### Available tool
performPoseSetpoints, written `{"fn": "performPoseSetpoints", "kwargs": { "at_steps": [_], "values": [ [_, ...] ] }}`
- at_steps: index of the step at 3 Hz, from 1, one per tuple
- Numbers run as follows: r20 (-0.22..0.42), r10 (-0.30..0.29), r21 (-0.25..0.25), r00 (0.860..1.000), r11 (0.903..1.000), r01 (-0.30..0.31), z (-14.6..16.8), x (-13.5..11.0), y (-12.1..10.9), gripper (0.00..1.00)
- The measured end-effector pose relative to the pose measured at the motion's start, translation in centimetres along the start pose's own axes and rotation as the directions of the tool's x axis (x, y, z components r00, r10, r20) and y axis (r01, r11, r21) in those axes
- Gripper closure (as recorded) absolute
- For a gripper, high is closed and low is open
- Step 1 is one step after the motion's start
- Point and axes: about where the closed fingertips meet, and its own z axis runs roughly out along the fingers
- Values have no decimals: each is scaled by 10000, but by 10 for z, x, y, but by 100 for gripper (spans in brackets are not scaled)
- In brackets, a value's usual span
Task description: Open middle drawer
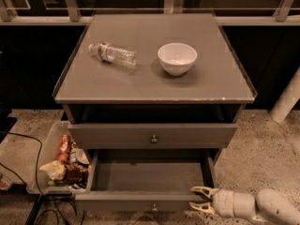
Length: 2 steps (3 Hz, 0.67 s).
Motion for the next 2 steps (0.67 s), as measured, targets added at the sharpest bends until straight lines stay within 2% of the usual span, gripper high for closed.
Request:
{"fn": "performPoseSetpoints", "kwargs": {
  "at_steps": [1, 2],
  "values": [
    [0, 0, 0, 10000, 10000, 0, -1, -1, -1, 82],
    [1, 0, 0, 10000, 10000, 0, -1, -1, -1, 59]
  ]
}}
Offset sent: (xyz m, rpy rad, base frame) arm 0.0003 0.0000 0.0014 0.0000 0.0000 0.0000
